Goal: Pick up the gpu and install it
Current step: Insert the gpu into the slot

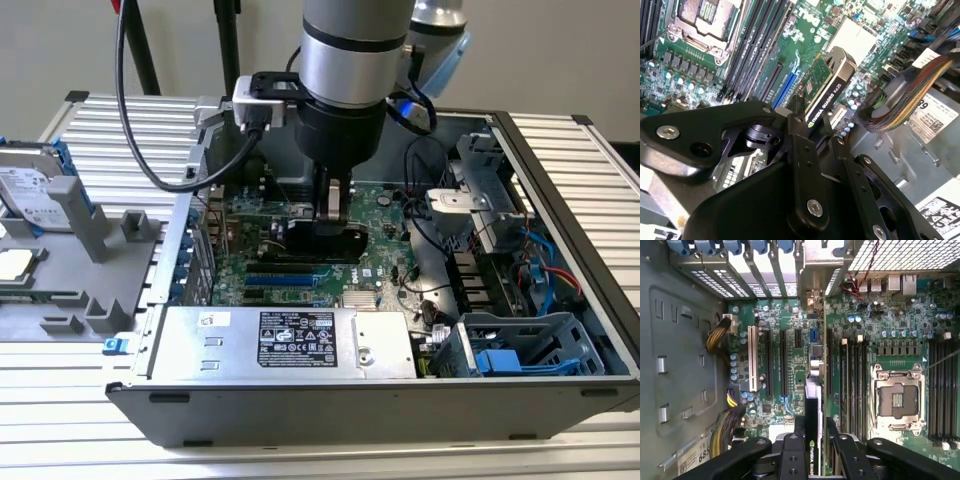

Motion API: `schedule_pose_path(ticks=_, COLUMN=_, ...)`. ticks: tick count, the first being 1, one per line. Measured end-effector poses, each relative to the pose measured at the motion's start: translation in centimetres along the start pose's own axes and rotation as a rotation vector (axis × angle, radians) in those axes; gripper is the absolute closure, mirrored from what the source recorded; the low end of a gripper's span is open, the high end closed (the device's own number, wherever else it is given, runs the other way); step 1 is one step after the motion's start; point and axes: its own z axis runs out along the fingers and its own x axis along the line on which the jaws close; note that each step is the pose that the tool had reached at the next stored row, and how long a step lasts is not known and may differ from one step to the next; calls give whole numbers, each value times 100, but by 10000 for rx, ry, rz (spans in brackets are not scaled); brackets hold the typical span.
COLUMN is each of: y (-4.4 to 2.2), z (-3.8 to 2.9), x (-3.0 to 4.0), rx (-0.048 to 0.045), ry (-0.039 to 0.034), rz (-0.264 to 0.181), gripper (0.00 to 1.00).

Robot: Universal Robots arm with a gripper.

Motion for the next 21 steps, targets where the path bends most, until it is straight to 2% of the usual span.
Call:
schedule_pose_path(ticks=17, y=196, z=296, x=9, rx=-1, ry=0, rz=13, gripper=100)
schedule_pose_path(ticks=21, y=225, z=346, x=11, rx=0, ry=1, rz=13, gripper=100)
